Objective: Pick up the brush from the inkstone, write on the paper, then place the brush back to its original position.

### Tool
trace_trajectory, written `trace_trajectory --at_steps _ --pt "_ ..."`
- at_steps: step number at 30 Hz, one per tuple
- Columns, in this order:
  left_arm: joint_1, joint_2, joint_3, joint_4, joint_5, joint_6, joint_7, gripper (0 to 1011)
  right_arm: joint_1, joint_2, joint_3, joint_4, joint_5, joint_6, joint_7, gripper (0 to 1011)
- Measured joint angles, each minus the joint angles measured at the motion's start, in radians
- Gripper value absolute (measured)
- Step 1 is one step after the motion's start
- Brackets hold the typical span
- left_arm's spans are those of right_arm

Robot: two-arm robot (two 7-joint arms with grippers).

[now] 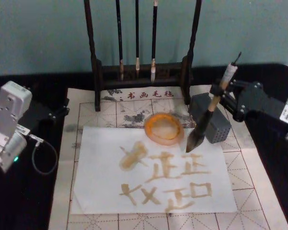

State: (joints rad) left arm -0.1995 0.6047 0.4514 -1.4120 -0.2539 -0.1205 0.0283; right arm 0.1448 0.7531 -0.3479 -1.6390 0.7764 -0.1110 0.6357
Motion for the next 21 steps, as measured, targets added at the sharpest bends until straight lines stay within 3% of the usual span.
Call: trace_trajectory --at_steps 11,21 --pt "0.0 0.0 0.0 0.0 0.0 0.0 0.0 1001 -0.046 0.024 0.013 -0.016 -0.091 -0.109 0.076 197" --pt "0.0 0.0 0.0 0.0 0.0 0.0 0.0 1001 -0.078 0.029 0.034 -0.025 -0.114 -0.12 0.102 197"
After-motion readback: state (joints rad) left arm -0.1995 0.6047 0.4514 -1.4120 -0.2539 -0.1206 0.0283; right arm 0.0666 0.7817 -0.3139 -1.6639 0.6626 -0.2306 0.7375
